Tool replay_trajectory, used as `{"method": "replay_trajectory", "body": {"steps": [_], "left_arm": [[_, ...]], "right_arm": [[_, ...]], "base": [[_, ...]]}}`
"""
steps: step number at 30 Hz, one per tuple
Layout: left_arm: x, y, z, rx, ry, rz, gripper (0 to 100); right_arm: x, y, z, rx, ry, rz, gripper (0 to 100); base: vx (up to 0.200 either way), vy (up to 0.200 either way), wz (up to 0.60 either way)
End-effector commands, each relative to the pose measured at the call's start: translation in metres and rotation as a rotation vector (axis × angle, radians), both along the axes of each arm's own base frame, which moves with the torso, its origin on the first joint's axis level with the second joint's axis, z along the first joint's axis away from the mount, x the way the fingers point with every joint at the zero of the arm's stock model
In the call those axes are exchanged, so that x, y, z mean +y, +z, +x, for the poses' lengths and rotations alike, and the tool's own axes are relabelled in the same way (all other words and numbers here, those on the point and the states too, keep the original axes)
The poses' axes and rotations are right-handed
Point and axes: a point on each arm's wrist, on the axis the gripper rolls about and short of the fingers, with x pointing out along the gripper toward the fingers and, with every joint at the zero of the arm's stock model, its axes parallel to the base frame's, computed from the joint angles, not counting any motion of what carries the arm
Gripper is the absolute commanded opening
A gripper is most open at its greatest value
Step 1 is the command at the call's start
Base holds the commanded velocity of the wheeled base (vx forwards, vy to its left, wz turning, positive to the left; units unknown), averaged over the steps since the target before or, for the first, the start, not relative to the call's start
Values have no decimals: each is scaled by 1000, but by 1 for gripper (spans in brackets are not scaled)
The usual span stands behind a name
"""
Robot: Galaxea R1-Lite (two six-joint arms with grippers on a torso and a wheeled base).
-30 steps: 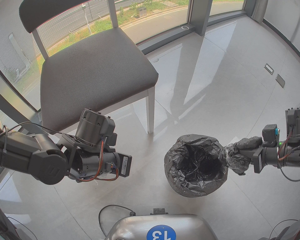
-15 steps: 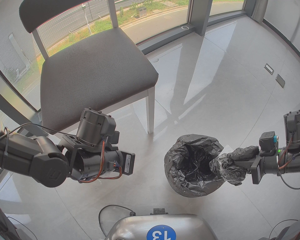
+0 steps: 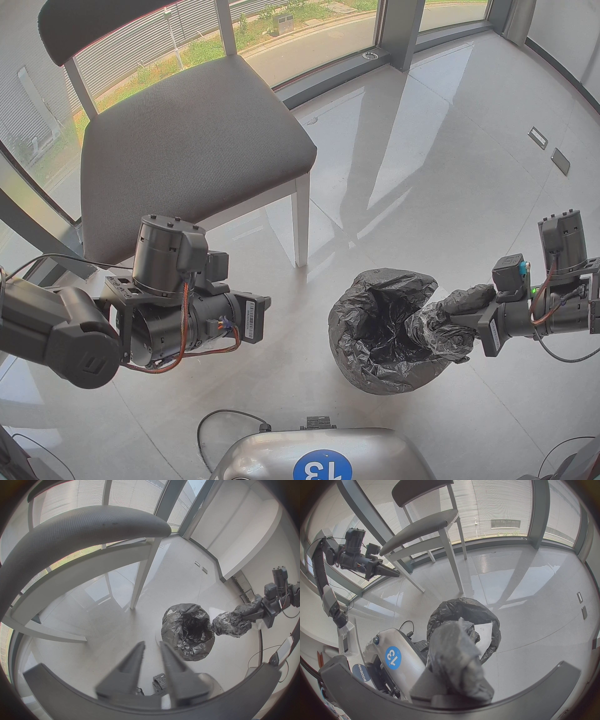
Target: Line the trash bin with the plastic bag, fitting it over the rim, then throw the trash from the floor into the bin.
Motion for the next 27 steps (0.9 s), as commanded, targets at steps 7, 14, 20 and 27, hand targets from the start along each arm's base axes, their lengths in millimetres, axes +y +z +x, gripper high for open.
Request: {"method": "replay_trajectory", "body": {"steps": [7, 14, 20, 27], "left_arm": [[3, 13, -5, -50, 1, -45, 100], [7, 19, -10, -66, 3, -57, 100], [15, 19, -19, -86, 2, -70, 100], [19, 28, -16, -123, -7, -102, 100]], "right_arm": [[16, -17, 23, 61, 22, -23, 0], [29, -39, 50, 117, 35, -39, 0], [47, -56, 82, 146, 46, -41, 0], [66, -94, 122, 201, 47, -64, 0]], "base": [[0, 0, 0], [0, 0, 0], [0, 0, 0], [0, 0, 0]]}}
